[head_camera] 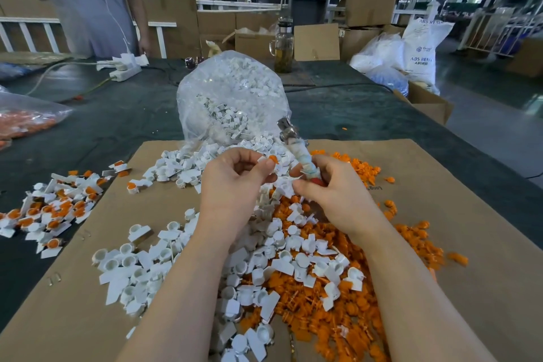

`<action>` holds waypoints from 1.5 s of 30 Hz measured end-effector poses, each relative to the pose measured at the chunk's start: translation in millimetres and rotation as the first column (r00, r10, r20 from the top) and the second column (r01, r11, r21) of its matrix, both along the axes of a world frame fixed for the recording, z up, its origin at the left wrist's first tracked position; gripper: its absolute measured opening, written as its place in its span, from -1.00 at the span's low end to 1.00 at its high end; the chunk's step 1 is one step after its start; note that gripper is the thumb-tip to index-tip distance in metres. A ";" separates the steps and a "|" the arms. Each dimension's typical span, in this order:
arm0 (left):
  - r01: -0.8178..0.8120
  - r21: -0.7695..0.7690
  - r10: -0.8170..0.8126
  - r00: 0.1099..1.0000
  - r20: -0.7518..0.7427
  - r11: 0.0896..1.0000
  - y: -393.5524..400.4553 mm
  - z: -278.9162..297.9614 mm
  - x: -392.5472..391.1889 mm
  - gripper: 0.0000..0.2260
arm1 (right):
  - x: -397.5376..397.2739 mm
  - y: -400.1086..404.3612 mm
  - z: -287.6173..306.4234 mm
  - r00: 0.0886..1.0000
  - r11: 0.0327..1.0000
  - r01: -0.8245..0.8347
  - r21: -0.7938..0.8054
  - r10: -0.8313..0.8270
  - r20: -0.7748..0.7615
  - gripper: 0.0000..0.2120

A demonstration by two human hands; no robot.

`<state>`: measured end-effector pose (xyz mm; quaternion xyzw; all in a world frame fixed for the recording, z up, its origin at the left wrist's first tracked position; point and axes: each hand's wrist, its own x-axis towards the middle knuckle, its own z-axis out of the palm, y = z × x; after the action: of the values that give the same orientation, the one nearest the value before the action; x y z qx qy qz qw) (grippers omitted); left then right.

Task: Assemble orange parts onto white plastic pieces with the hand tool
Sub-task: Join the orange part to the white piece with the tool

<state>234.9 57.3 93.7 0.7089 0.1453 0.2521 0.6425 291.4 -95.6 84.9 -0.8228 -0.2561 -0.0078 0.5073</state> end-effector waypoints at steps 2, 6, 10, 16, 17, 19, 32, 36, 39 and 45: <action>0.004 -0.034 -0.003 0.999 0.034 0.999 2.0 0.2 0.6 -0.92 | 0.5 -4.5 1.9 0.998 0.998 -0.042 -0.045 0.039 -0.051 -0.84; 0.012 -0.067 -0.006 0.996 0.084 0.998 6.2 0.5 0.0 -0.90 | -1.0 -7.3 5.2 0.990 0.983 -0.114 -0.142 0.101 -0.095 -0.81; 0.024 -0.089 -0.013 0.993 0.119 0.996 8.7 0.0 0.1 -0.89 | -2.6 -6.9 7.6 0.981 0.967 -0.175 -0.183 0.156 -0.117 -0.80; 0.044 -0.046 -0.037 0.990 0.133 0.998 11.5 -2.5 0.8 -0.87 | -2.1 -6.2 5.5 0.978 0.952 -0.207 -0.224 0.195 -0.074 -0.85; 0.045 -0.040 -0.039 0.990 0.134 0.998 11.8 -2.9 0.6 -0.87 | -2.6 -6.3 5.0 0.979 0.952 -0.204 -0.228 0.194 -0.065 -0.85; 0.046 -0.033 -0.041 0.990 0.137 0.998 12.3 -3.2 0.5 -0.87 | -3.6 -6.3 3.9 0.981 0.950 -0.195 -0.243 0.191 -0.041 -0.85; 0.058 -0.086 -0.044 0.987 0.154 0.995 13.7 -2.7 0.5 -0.88 | -5.0 2.9 2.4 0.983 0.943 -0.162 -0.289 0.182 0.041 -0.67; 0.078 -0.115 -0.061 0.987 0.149 0.990 14.3 -2.8 0.9 -0.87 | -5.2 3.4 1.0 0.982 0.942 -0.154 -0.298 0.178 0.056 -0.76; 0.081 -0.249 -0.051 0.991 0.125 0.965 17.4 -3.2 0.5 -0.93 | -4.0 4.0 -1.7 0.986 0.951 -0.105 -0.292 0.137 0.092 -0.87; -0.148 -0.819 0.263 0.965 0.003 0.554 44.9 2.2 -6.2 -0.89 | 7.7 -3.6 -7.3 0.977 0.935 0.169 -0.312 -0.117 0.179 -0.86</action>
<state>228.6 102.2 96.0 0.2964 0.2857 0.2748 0.8689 299.1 -99.2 77.6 -0.9085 -0.2323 -0.0675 0.3407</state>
